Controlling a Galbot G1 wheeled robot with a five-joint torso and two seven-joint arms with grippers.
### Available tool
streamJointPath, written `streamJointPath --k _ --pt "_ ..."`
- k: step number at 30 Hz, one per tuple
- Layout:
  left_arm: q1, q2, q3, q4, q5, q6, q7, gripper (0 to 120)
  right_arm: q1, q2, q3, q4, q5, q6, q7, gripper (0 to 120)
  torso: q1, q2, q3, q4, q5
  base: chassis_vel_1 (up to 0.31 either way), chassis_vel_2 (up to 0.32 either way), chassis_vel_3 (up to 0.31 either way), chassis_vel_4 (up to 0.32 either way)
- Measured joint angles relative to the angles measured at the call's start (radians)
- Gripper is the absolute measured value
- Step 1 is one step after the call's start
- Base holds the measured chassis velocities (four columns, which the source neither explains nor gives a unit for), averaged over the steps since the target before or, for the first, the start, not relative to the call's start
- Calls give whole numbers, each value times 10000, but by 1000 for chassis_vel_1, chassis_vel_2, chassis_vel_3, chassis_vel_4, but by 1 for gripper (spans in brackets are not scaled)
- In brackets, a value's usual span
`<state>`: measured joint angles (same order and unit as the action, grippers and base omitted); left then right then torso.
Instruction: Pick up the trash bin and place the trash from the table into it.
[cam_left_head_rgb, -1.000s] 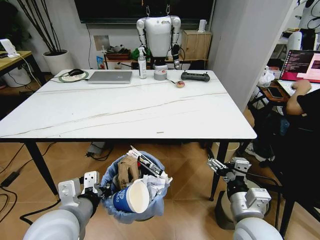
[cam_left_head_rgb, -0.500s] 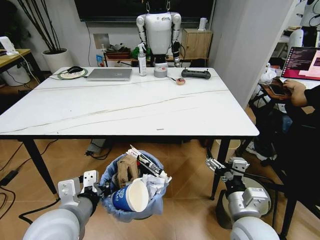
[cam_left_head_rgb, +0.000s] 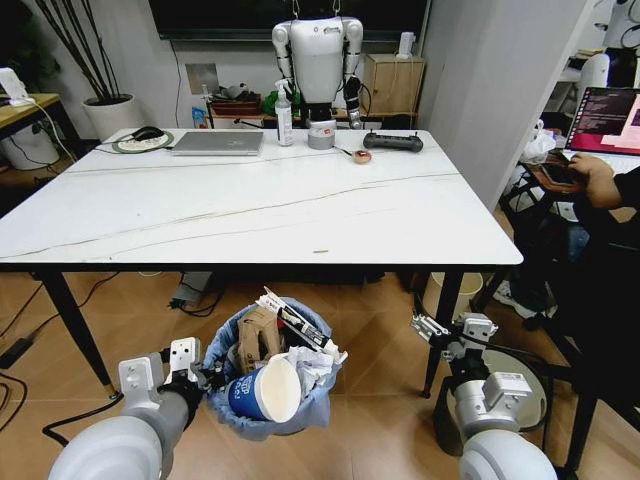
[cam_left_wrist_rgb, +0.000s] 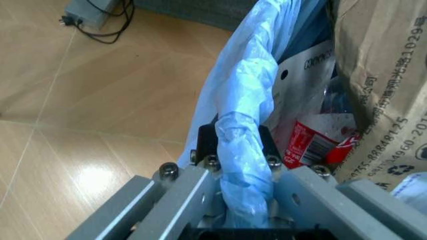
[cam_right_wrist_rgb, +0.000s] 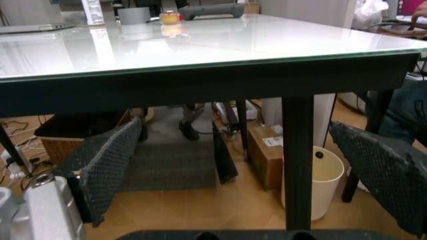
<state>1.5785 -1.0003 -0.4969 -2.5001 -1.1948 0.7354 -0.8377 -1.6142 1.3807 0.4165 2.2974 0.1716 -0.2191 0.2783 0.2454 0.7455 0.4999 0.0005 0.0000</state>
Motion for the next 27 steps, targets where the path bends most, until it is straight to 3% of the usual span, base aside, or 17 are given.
streamJointPath --k 27 --pt "-12 -252 119 0 612 0 600 0 -144 72 122 2 -28 -10 97 100 -457 -1153 -696 0 0 0 0 0 0"
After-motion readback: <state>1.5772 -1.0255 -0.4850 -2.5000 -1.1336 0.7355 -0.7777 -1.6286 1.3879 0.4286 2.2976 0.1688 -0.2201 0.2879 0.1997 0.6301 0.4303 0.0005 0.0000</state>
